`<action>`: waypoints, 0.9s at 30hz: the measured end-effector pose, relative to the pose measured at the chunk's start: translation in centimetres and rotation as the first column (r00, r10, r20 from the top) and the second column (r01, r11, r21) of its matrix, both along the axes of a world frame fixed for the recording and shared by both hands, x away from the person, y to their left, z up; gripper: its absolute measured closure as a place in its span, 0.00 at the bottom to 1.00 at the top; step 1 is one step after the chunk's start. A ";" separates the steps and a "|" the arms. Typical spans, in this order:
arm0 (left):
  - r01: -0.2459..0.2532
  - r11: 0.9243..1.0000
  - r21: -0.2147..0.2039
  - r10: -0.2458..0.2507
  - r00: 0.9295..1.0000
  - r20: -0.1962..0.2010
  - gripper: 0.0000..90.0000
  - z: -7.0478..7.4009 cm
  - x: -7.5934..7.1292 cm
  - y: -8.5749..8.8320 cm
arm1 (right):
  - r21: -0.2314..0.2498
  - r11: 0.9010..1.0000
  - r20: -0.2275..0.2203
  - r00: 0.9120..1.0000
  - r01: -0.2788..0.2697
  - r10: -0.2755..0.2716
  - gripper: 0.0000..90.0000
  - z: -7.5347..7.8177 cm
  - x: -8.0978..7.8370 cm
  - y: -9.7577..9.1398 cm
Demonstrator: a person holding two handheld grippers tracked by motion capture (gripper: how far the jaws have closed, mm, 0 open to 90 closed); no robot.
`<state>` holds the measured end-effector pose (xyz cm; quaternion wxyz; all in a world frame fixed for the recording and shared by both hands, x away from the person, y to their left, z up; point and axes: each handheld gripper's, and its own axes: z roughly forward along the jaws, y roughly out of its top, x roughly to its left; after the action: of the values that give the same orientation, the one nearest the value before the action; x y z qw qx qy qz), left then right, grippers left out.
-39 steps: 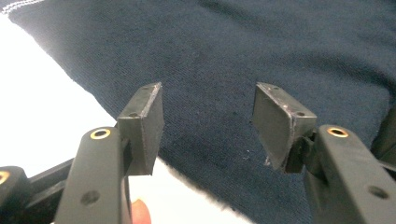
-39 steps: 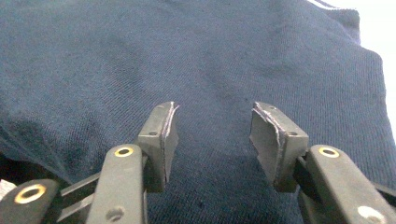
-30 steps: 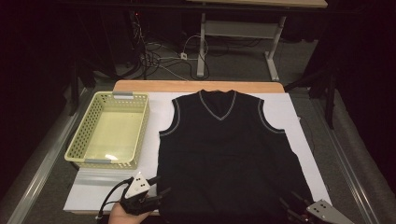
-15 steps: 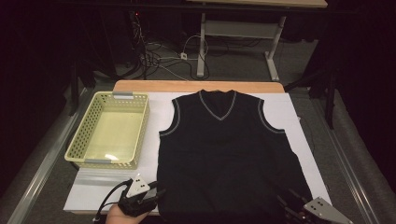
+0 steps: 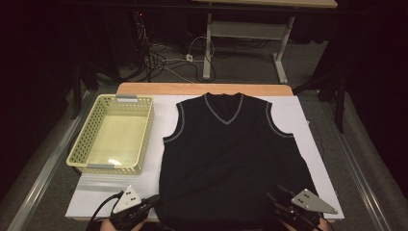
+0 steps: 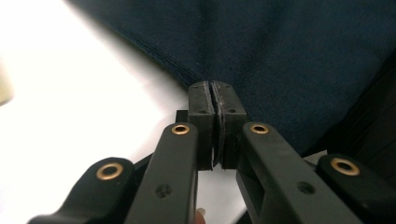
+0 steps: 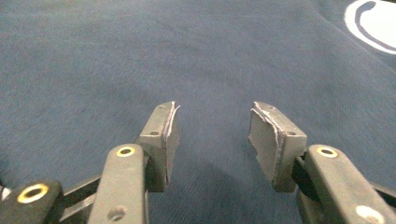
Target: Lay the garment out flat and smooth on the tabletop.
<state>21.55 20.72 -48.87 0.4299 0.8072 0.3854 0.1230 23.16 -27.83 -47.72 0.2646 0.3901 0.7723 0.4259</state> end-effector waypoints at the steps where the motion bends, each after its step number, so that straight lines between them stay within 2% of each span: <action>1: -0.003 1.000 0.006 0.003 1.000 -0.001 0.96 0.0 -0.3 0.4 | -0.001 1.000 -0.001 1.000 -0.012 0.012 0.59 0.0 0.3 0.4; 6: -0.043 0.999 0.023 0.044 0.999 -0.005 0.96 -0.1 -1.7 2.2 | -0.005 0.998 0.001 0.998 -0.062 0.062 0.59 0.1 1.5 2.4; 7: -0.060 0.998 0.029 0.060 0.998 -0.009 0.95 -0.2 -2.0 3.2 | -0.010 0.997 0.001 0.997 -0.076 0.076 0.59 0.2 1.9 3.0; 9: -0.074 0.997 0.036 0.075 0.997 -0.016 0.95 -0.4 -2.2 3.8 | -0.006 0.997 0.002 0.997 -0.082 0.082 0.59 0.2 2.1 3.3; 12: -0.069 0.997 0.030 0.070 0.997 -0.025 0.95 -0.6 -2.1 4.2 | -0.006 0.996 0.001 0.996 -0.084 0.084 0.59 0.3 2.3 3.5; 15: -0.040 0.999 0.031 0.040 0.999 -0.005 0.95 -0.4 -2.1 3.7 | -0.010 0.997 0.001 0.997 -0.078 0.078 0.59 0.2 2.4 3.3; 16: -0.017 1.000 0.017 0.016 1.000 0.014 0.90 -0.2 -2.0 3.2 | -0.008 0.998 0.000 0.998 -0.066 0.066 0.60 0.2 2.2 3.0; 18: -0.011 1.000 0.006 0.011 1.000 0.019 0.71 -0.1 -1.8 3.0 | -0.008 0.998 0.001 0.998 -0.058 0.058 0.59 0.2 2.1 2.7; 19: -0.009 1.000 -0.002 0.009 1.000 0.023 0.71 0.0 -1.6 2.8 | -0.006 0.999 0.001 0.999 -0.048 0.048 0.59 0.2 2.0 2.3; 22: 0.005 1.000 -0.019 -0.004 0.998 0.057 0.51 0.3 -0.7 1.6 | -0.002 1.000 -0.001 1.000 0.002 -0.002 0.59 0.1 1.1 0.8; 23: 0.005 1.000 -0.019 -0.004 0.998 0.057 0.49 0.3 -0.7 1.6 | -0.002 1.000 -0.001 1.000 0.002 -0.002 0.59 0.1 1.1 0.8; 25: 0.042 0.999 -0.034 -0.039 0.997 0.068 0.48 0.6 0.3 0.5 | -0.005 0.999 -0.002 0.999 0.045 -0.045 0.59 -0.1 0.1 -0.7; 26: 0.042 0.999 -0.034 -0.039 0.997 0.068 0.47 0.6 0.3 0.5 | -0.005 0.999 -0.002 0.999 0.045 -0.045 0.59 -0.1 0.1 -0.7; 27: 0.054 0.998 -0.035 -0.051 0.996 0.070 0.46 0.6 0.6 0.1 | -0.007 0.997 -0.005 0.997 0.081 -0.082 0.59 -0.3 -0.8 -1.9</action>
<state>22.17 20.83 -48.28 0.4609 0.8042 0.3511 0.1325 22.37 -29.72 -47.99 0.2811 0.4214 0.7580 0.4110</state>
